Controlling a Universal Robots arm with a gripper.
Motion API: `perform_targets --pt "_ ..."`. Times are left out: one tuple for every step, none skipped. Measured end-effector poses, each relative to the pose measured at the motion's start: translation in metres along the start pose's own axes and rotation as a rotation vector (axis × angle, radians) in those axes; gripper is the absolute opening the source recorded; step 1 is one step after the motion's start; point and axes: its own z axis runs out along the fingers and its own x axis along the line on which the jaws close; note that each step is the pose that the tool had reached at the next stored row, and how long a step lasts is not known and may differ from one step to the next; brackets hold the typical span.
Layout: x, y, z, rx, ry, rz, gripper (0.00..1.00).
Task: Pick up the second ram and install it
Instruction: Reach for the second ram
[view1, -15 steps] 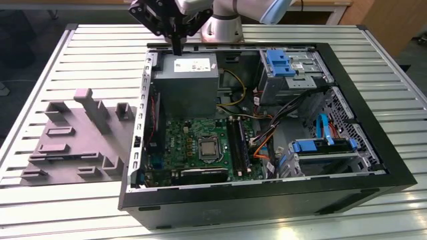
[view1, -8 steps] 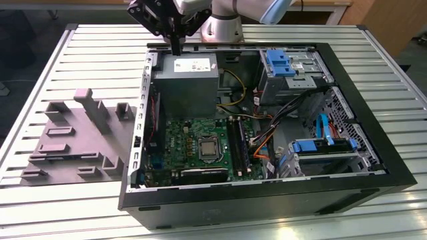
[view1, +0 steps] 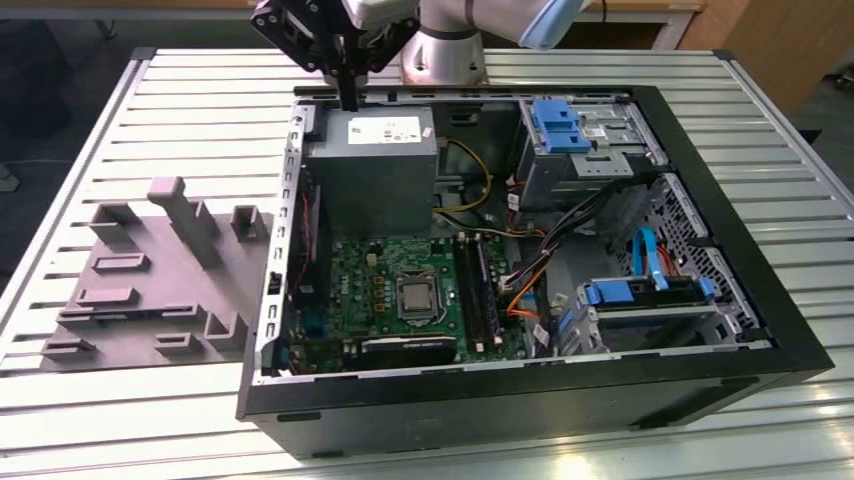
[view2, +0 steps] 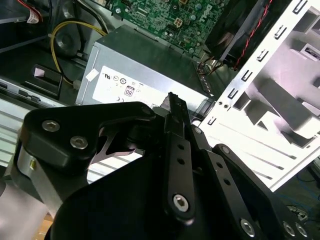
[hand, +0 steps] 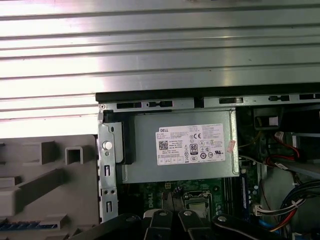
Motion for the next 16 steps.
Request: perform_targets --pt "0.0003 0.0000 0.0000 0.0000 0.0000 0.000 0.11" --pt "0.0007 0.0000 0.0000 -0.0001 0.0000 0.000 0.11" --pt "0.0010 -0.0001 0.0000 0.0000 0.0000 0.000 0.11" --pt "0.0013 -0.0001 0.0000 0.0000 0.0000 0.000 0.11" --pt "0.0017 -0.0001 0.0000 0.0000 0.0000 0.000 0.11" --pt "0.0020 -0.0001 0.0000 0.0000 0.0000 0.000 0.11" --pt "0.0023 -0.0002 0.0000 0.0000 0.0000 0.000 0.11" --pt "0.0027 -0.0002 0.0000 -0.0001 0.0000 0.000 0.11" --pt "0.0030 -0.0002 0.0000 -0.0001 -0.0001 0.000 0.11" --pt "0.0033 -0.0002 -0.0001 0.0000 0.0000 0.000 0.11" --pt "0.0035 -0.0003 -0.0001 0.0000 0.0000 0.000 0.11" --pt "0.0038 -0.0003 -0.0001 0.0000 -0.0001 0.000 0.11" --pt "0.0040 -0.0003 -0.0001 0.0000 0.0000 0.000 0.11" --pt "0.0042 -0.0003 -0.0001 -0.0001 -0.0001 0.000 0.11" --pt "0.0044 -0.0003 -0.0001 -0.0001 -0.0001 0.000 0.11" --pt "0.0046 -0.0003 -0.0001 0.0000 0.0000 0.000 0.11"
